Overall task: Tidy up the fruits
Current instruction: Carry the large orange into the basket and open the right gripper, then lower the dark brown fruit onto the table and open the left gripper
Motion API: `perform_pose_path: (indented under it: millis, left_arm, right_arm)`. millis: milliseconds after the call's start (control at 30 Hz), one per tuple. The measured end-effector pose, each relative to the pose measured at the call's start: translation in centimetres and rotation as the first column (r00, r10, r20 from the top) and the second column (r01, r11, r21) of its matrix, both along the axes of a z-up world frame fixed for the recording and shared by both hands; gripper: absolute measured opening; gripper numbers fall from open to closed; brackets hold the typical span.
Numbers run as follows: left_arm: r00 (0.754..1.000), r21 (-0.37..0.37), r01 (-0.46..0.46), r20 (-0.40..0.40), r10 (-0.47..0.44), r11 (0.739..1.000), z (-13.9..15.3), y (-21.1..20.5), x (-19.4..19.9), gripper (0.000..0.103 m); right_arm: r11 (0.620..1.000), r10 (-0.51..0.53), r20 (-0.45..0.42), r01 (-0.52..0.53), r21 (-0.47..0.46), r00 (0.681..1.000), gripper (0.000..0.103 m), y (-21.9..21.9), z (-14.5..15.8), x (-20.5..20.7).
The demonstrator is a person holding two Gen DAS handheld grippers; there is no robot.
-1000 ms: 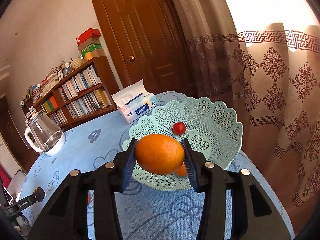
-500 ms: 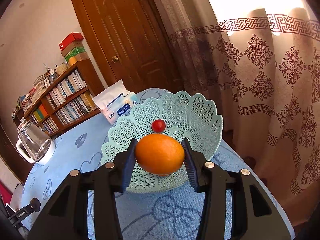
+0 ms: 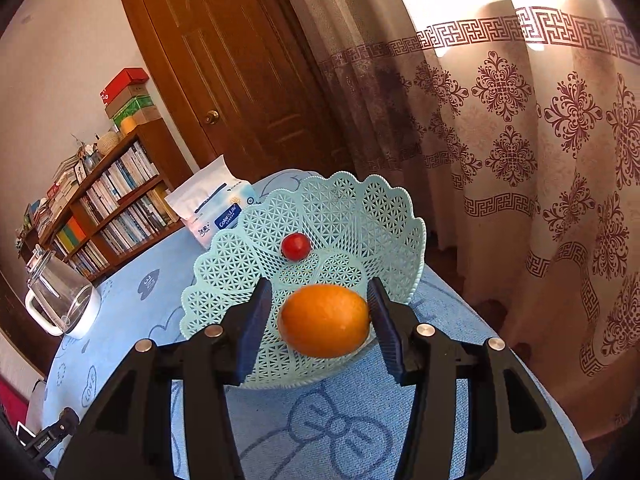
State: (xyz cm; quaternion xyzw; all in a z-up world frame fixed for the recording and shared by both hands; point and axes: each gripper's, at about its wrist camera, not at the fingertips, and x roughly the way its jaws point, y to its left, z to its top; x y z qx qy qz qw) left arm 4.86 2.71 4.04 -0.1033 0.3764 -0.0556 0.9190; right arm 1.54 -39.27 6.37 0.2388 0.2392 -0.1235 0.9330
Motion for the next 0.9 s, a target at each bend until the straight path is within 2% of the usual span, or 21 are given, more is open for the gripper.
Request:
perform_pose_path:
  millis: [33,67,300,433,900]
  left_arm:
    - [1.000,0.000,0.000,-0.001,0.000,1.000,-0.1,0.0,0.0,0.043]
    - [1.000,0.000,-0.001,-0.001,0.001,1.000,-0.1,0.0,0.0,0.043]
    - [1.000,0.000,0.000,-0.001,0.000,1.000,-0.1,0.0,0.0,0.043]
    - [1.000,0.000,0.001,-0.001,-0.001,1.000,-0.1,0.0,-0.1,0.043]
    - [1.000,0.002,0.012,0.005,-0.012,1.000,-0.1,-0.3,-0.2,0.043]
  right_arm:
    - [1.000,-0.008,0.008,0.008,0.004,1.000,0.069,-0.1,0.0,-0.1]
    - [1.000,-0.017,0.014,0.017,0.004,1.000,0.071,-0.1,0.1,-0.3]
    - [0.999,-0.027,0.022,0.027,-0.020,0.999,0.072,0.4,0.3,-0.6]
    - [0.998,-0.055,0.041,0.056,-0.027,0.998,0.080,0.3,0.5,-1.0]
    - [0.993,-0.112,0.062,0.114,-0.022,0.992,0.088,-0.1,0.4,-1.7]
